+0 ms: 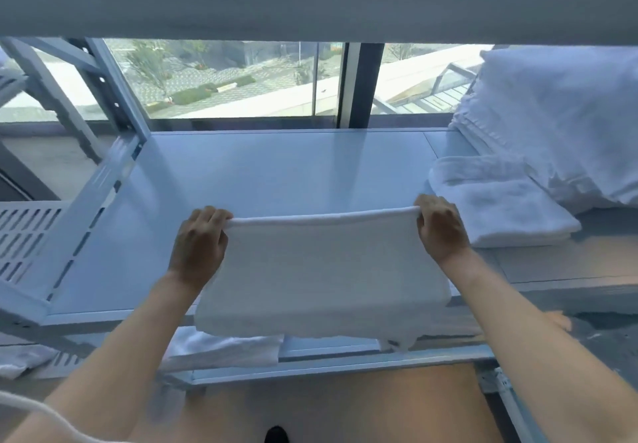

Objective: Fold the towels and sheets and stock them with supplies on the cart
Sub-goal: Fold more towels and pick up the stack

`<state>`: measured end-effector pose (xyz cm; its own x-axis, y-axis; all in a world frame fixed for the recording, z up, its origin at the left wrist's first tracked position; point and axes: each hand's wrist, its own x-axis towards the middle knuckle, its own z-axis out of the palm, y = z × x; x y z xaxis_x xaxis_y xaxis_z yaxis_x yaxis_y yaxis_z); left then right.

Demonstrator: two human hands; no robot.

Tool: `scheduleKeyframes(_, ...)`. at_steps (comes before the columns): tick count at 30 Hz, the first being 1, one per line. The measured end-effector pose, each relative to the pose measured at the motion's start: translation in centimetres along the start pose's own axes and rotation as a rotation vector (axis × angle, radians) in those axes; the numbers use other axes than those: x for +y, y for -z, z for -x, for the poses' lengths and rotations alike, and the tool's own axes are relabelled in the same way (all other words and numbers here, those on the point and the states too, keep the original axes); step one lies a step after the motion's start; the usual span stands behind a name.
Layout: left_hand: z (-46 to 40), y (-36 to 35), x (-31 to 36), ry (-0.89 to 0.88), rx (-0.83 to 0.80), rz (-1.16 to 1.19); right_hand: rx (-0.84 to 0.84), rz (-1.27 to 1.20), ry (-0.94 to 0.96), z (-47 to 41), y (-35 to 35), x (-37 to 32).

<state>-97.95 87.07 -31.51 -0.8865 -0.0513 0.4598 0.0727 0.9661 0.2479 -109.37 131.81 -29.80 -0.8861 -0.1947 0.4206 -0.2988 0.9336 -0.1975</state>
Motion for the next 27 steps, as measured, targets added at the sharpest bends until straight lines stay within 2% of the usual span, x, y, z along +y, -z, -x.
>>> scheduleKeyframes(5,-0.9,-2.6,-2.7,0.035,-0.248,0.058,-0.221,0.091,-0.070,0.8,-4.0,-1.0)
scheduleKeyframes(10,-0.5,-3.3,-4.0,0.064,-0.315,-0.030,-0.285,0.145,-0.091,1.5,-5.8,-0.9)
scheduleKeyframes(14,-0.9,-2.5,-2.8,0.121,-0.280,-0.233,-0.279,0.133,-0.083,0.9,-6.3,-0.1)
scheduleKeyframes(17,1.5,-3.2,1.0,0.100,-0.275,-0.138,-0.245,0.101,-0.074,1.2,-7.0,0.7)
scheduleKeyframes(19,4.1,-4.4,3.5,0.180,-0.314,-0.036,-0.225,0.080,-0.074,1.4,-7.4,1.0)
scheduleKeyframes(23,7.9,-6.4,5.4,0.307,-0.464,-0.105,-0.143,0.089,-0.035,1.9,-6.9,0.8)
scheduleKeyframes(25,8.2,-6.7,5.4,0.317,-0.460,-0.125,-0.095,0.050,0.035,2.3,-6.4,-0.3)
scheduleKeyframes(27,8.2,-6.7,5.5,0.312,-0.444,-0.124,-0.124,-0.081,0.116,3.9,-6.2,-2.5)
